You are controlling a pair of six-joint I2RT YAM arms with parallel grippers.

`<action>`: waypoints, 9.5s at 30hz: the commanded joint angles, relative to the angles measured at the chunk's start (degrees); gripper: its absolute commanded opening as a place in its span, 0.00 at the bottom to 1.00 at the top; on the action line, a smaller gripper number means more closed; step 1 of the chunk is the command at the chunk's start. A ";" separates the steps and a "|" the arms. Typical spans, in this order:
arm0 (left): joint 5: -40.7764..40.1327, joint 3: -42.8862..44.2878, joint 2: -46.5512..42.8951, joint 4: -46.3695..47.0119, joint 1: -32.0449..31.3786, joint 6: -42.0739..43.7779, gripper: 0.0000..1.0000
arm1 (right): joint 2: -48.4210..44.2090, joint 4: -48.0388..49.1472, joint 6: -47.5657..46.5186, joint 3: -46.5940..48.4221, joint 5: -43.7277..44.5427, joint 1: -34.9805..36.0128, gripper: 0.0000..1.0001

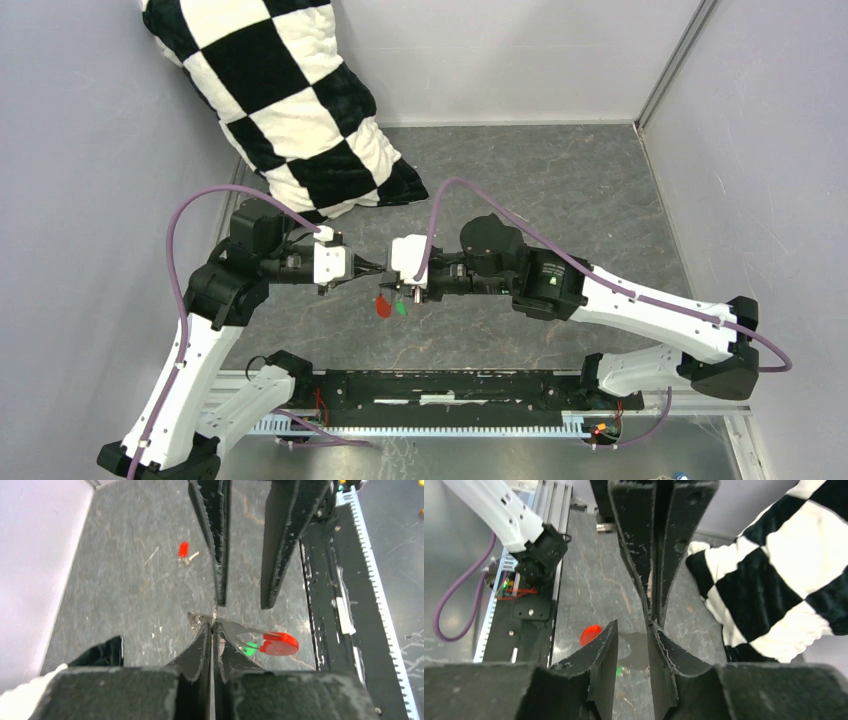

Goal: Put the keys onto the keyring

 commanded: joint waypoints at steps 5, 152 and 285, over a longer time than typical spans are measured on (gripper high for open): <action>0.23 2.56 -0.53 -3.31 -0.25 7.58 0.02 | 1.17 -2.09 -2.48 3.57 0.37 -0.03 0.30; 9.95 -3.70 -12.93 9.79 -0.30 17.97 0.02 | -19.43 38.28 3.27 -27.92 -14.97 -2.80 0.45; 15.14 -3.30 -5.63 22.83 -0.30 -42.72 0.26 | -1.77 83.89 30.13 -32.55 -9.96 -4.10 0.01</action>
